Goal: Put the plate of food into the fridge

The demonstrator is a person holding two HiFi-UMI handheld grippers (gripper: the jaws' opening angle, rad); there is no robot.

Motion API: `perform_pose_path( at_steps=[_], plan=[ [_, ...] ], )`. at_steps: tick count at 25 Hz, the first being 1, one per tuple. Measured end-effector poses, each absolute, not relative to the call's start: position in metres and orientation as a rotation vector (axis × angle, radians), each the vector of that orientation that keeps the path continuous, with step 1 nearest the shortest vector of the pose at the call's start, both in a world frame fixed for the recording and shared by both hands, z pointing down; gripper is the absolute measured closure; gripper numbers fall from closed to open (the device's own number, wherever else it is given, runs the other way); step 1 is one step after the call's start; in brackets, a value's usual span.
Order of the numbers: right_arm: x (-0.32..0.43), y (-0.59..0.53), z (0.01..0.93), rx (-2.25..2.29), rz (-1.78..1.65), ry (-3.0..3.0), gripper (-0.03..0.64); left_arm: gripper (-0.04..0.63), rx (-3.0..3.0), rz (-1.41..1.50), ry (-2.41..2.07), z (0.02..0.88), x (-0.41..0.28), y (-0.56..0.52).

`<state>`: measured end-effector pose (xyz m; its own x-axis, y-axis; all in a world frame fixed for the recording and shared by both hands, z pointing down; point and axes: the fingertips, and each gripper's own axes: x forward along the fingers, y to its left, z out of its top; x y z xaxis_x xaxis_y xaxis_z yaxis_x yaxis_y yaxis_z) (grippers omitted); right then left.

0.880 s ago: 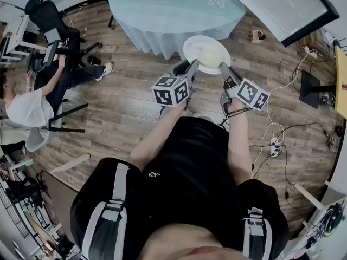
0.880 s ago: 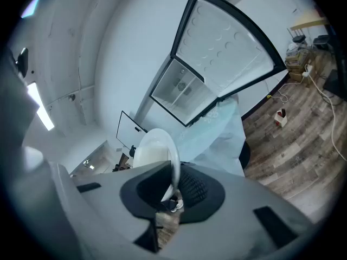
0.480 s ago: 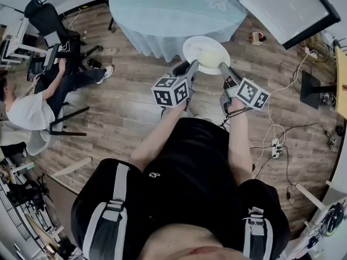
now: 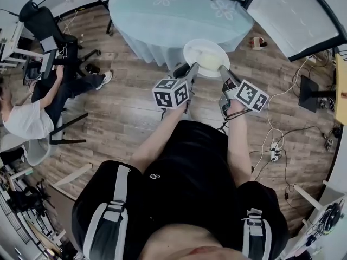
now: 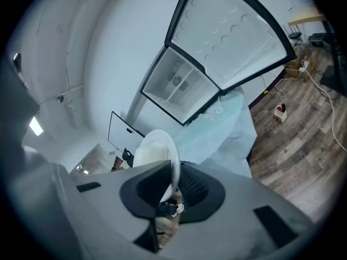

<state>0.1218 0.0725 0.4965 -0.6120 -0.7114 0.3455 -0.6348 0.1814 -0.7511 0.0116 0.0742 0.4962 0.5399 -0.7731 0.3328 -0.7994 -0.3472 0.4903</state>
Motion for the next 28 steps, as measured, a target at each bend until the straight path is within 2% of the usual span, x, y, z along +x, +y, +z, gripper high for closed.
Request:
perform_pose_path(
  at_steps=[15, 28],
  plan=[
    [0.036, -0.019, 0.495, -1.44, -1.497, 2.342, 0.572, 0.485, 2.059, -0.019, -1.181, 0.503, -0.074, -0.021],
    [0.021, -0.078, 0.49, -1.459, -1.463, 2.371, 0.572, 0.485, 2.074, -0.06, -1.155, 0.502, -0.088, -0.086]
  ],
)
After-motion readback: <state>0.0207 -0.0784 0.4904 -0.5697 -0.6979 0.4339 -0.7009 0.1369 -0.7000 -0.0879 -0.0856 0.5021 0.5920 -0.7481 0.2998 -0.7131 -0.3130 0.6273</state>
